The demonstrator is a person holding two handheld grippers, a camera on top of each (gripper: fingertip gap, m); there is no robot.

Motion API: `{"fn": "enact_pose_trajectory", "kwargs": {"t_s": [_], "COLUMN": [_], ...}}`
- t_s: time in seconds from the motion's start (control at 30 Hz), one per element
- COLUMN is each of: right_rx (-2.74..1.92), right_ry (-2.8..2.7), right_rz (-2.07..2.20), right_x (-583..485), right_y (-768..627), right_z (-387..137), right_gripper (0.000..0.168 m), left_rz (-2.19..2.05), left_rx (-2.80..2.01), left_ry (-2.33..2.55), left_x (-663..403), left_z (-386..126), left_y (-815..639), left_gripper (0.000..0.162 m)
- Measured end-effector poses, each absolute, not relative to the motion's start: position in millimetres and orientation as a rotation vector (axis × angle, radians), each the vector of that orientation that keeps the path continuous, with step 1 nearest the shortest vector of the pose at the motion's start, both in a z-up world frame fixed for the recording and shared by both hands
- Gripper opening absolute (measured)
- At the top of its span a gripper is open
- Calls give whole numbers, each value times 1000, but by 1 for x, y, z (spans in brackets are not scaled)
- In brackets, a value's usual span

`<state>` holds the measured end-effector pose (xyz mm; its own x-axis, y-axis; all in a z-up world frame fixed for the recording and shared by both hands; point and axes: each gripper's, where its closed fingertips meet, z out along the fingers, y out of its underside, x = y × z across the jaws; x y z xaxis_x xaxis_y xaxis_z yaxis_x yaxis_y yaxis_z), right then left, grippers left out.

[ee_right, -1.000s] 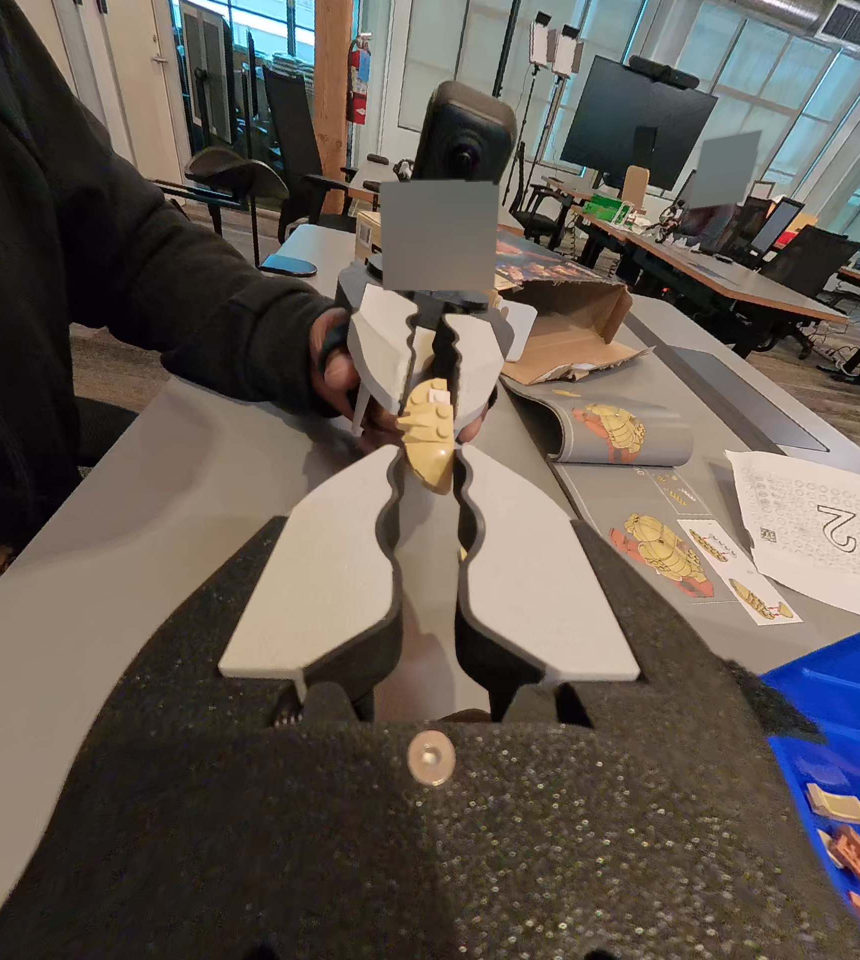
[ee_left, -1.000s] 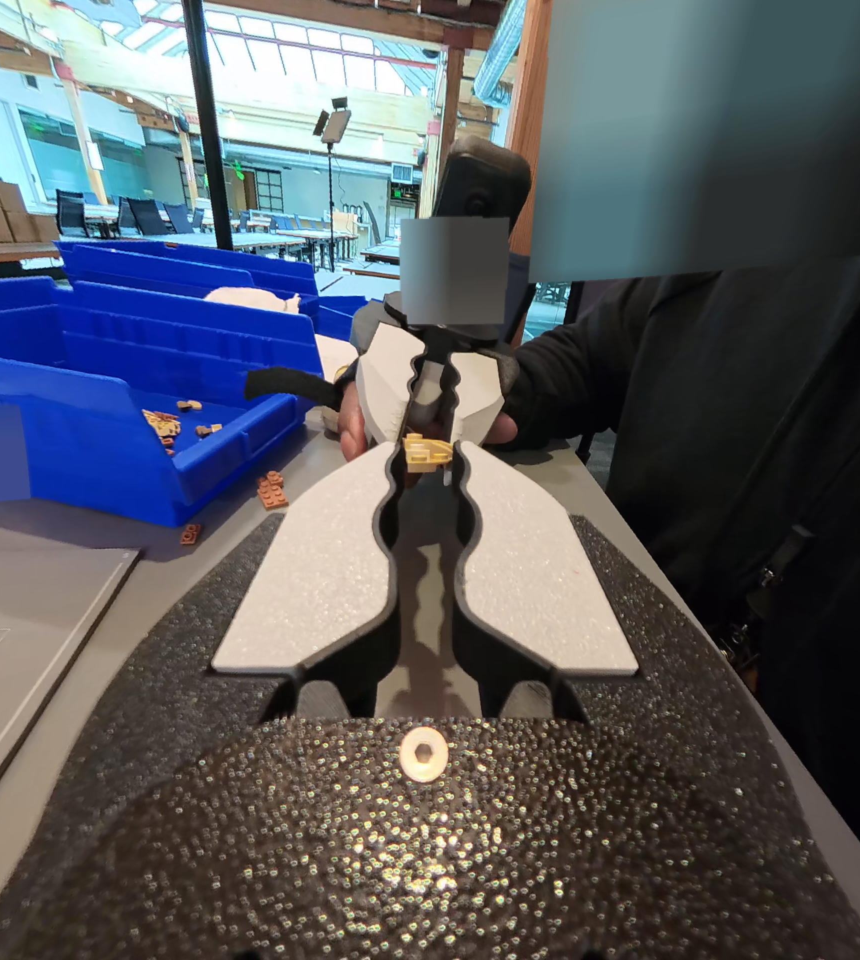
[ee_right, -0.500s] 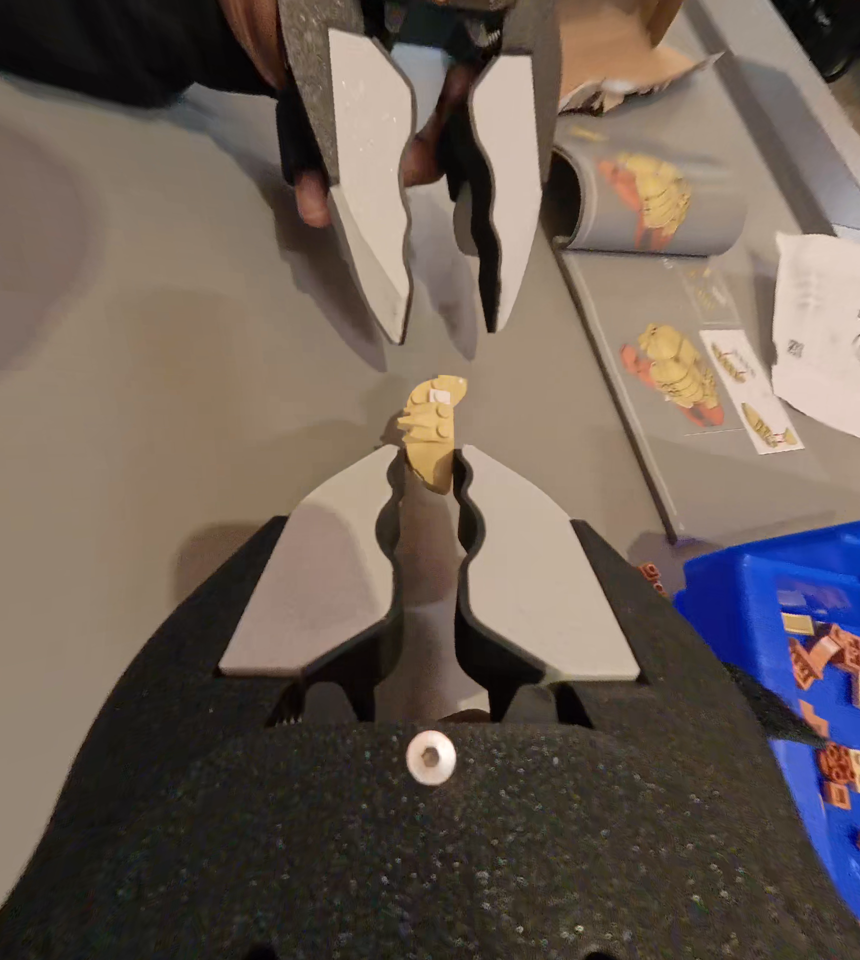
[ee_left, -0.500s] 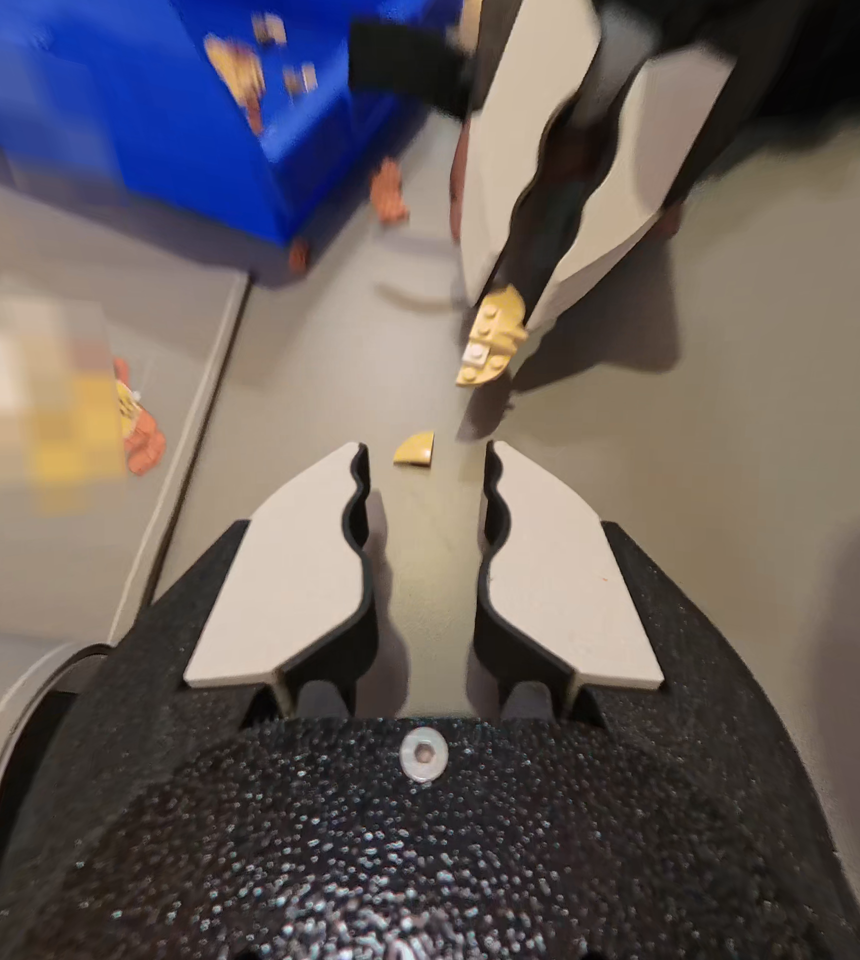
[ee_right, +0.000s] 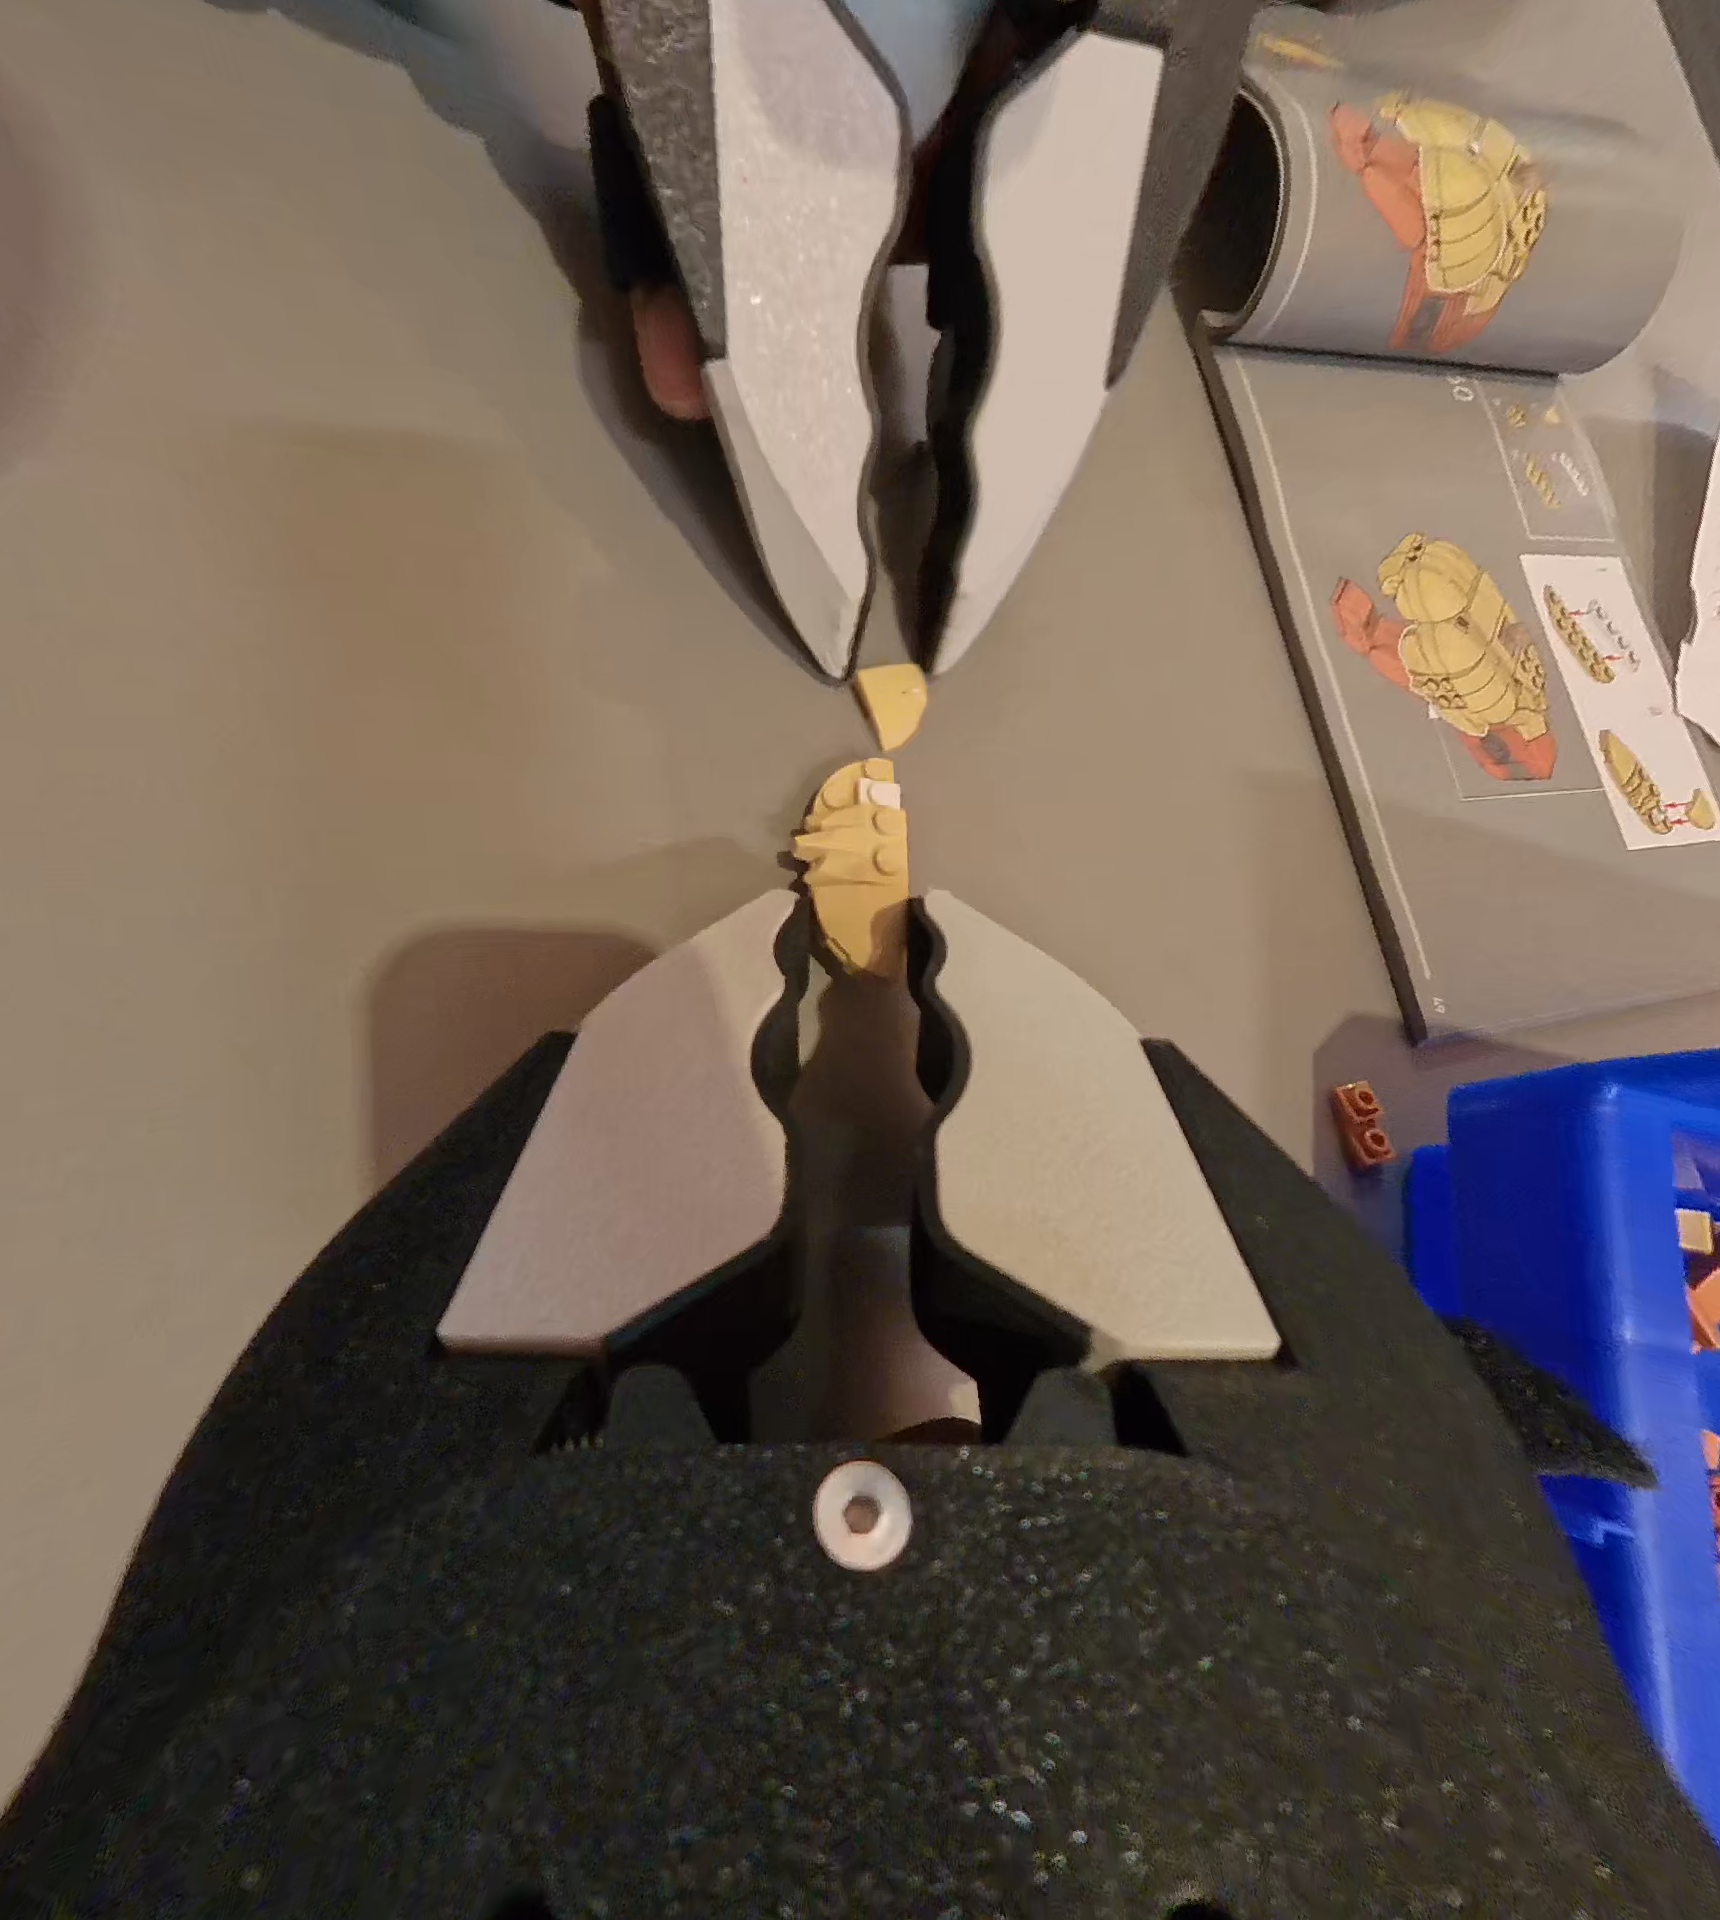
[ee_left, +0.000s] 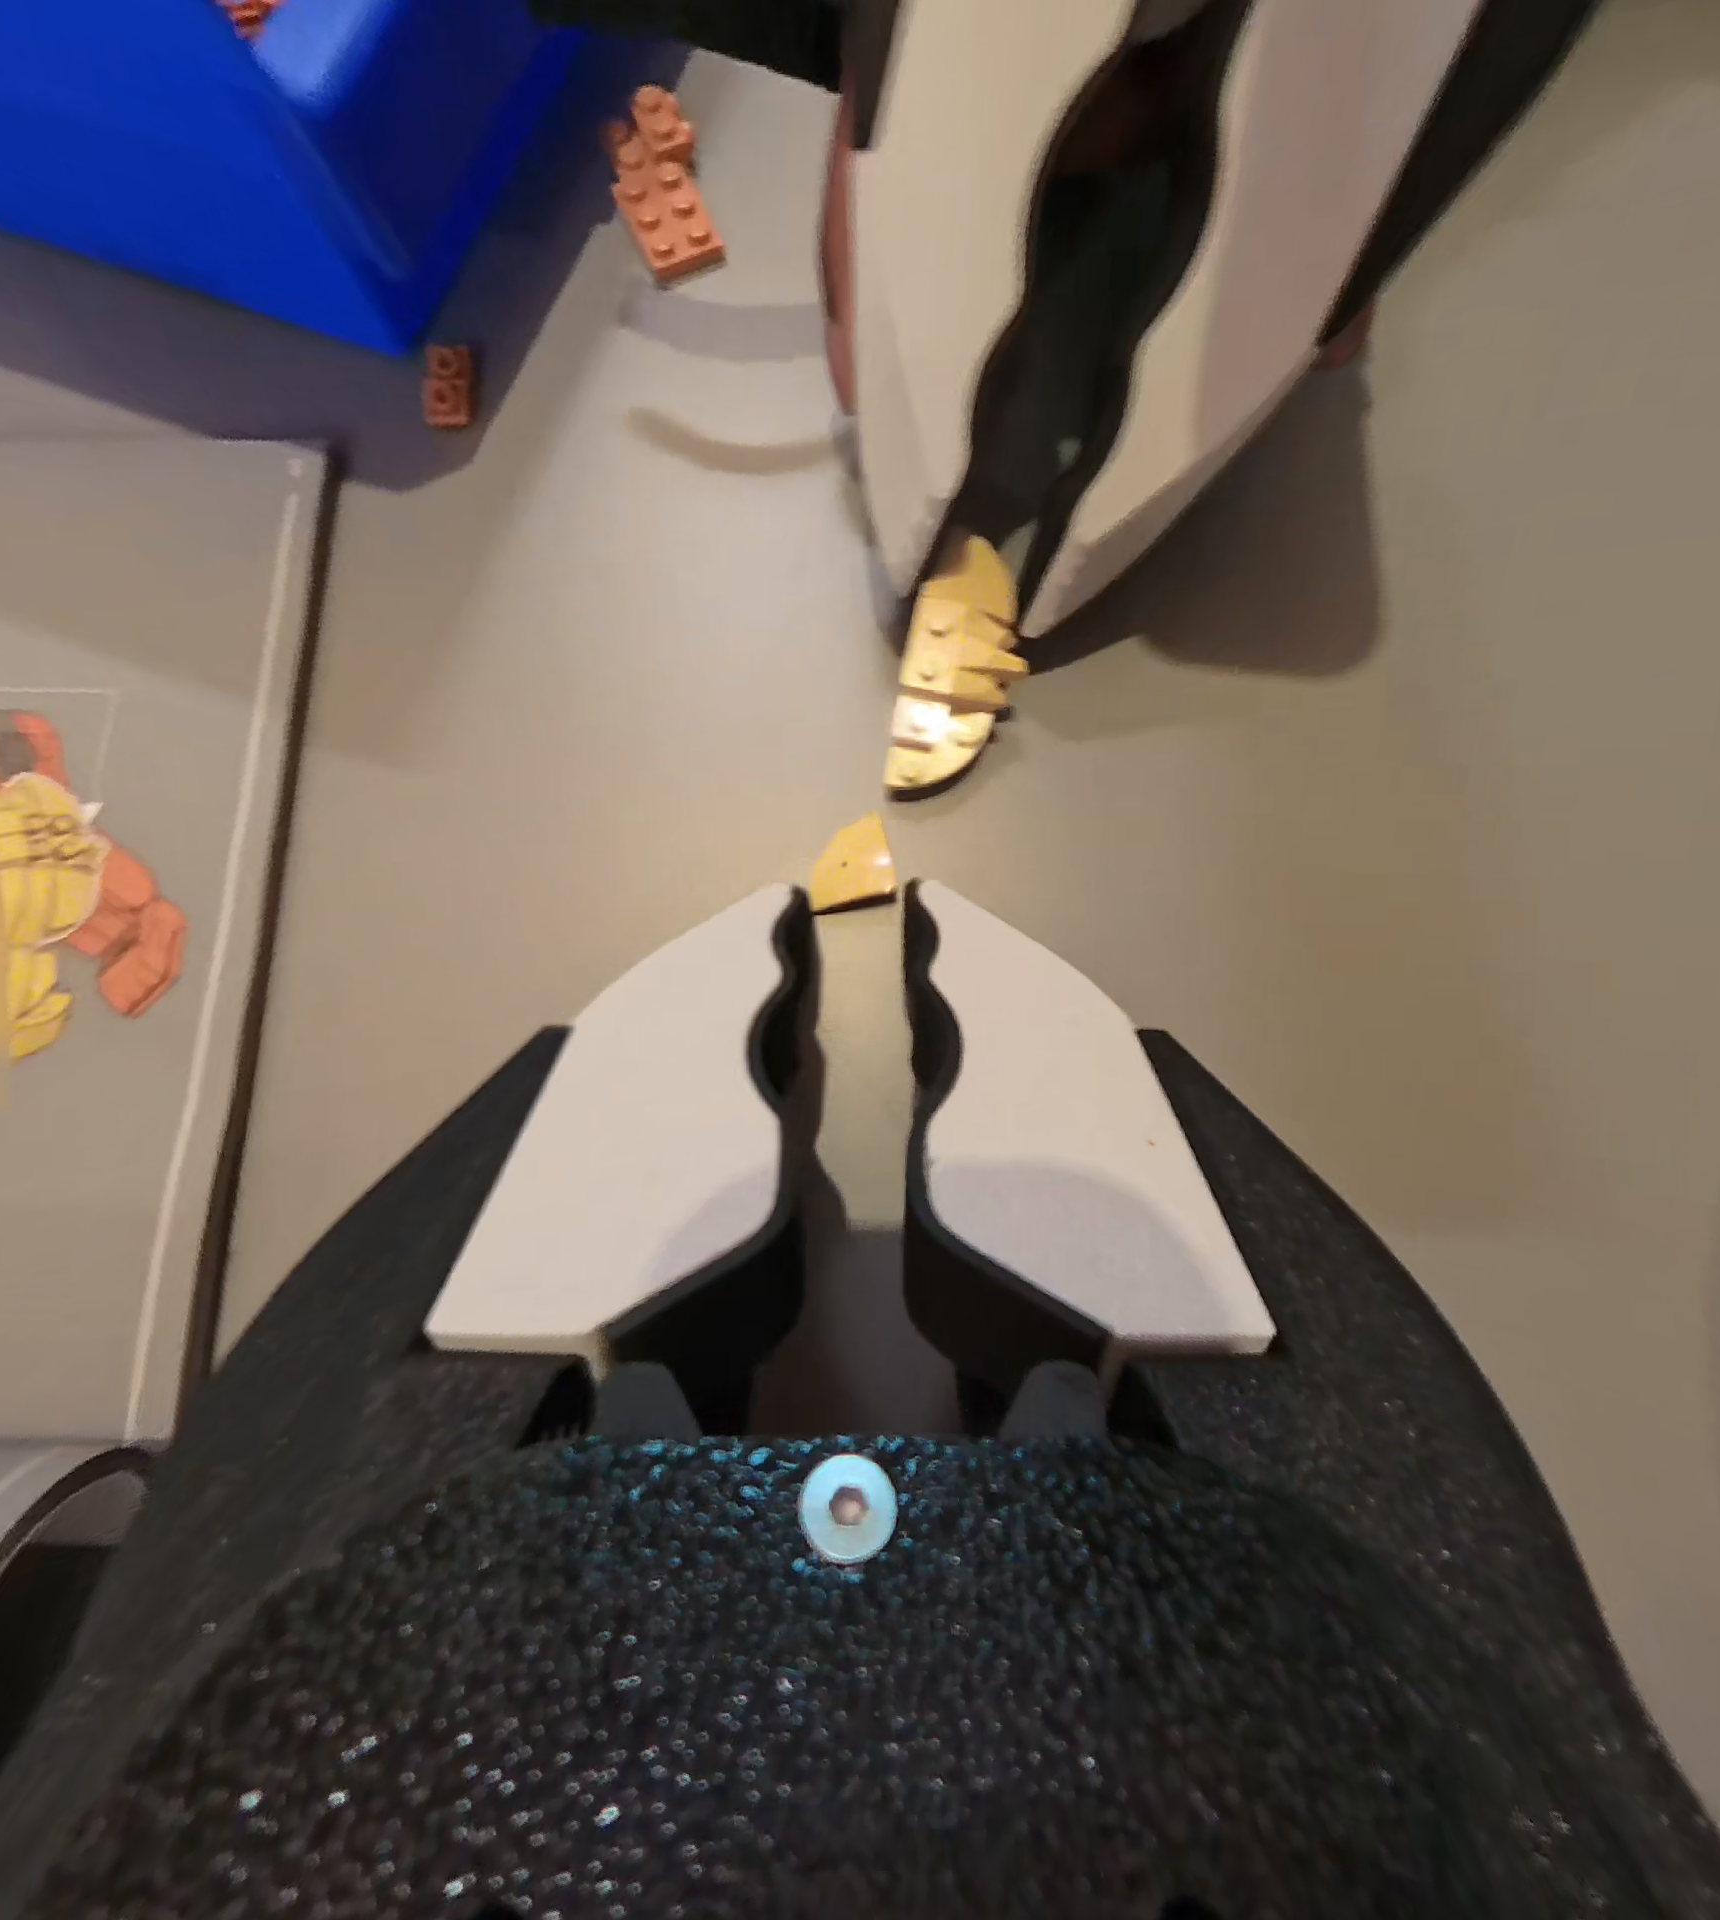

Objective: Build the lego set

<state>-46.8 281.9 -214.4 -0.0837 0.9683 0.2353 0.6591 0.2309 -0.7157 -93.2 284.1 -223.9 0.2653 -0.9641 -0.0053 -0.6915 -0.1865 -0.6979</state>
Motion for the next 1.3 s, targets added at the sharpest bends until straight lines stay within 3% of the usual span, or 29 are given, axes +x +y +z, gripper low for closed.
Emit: {"fn": "enact_pose_trajectory", "kwargs": {"t_s": [1.3], "right_rx": [-1456], "right_ry": [-1877], "right_rz": [634], "right_x": [-41], "right_y": [277], "right_z": [-214], "right_gripper": [18], "left_rz": [-540], "left_rx": [-1758], "left_ry": [1838], "left_x": [-77], "left_z": [-220], "left_y": [277], "left_gripper": [22]}}
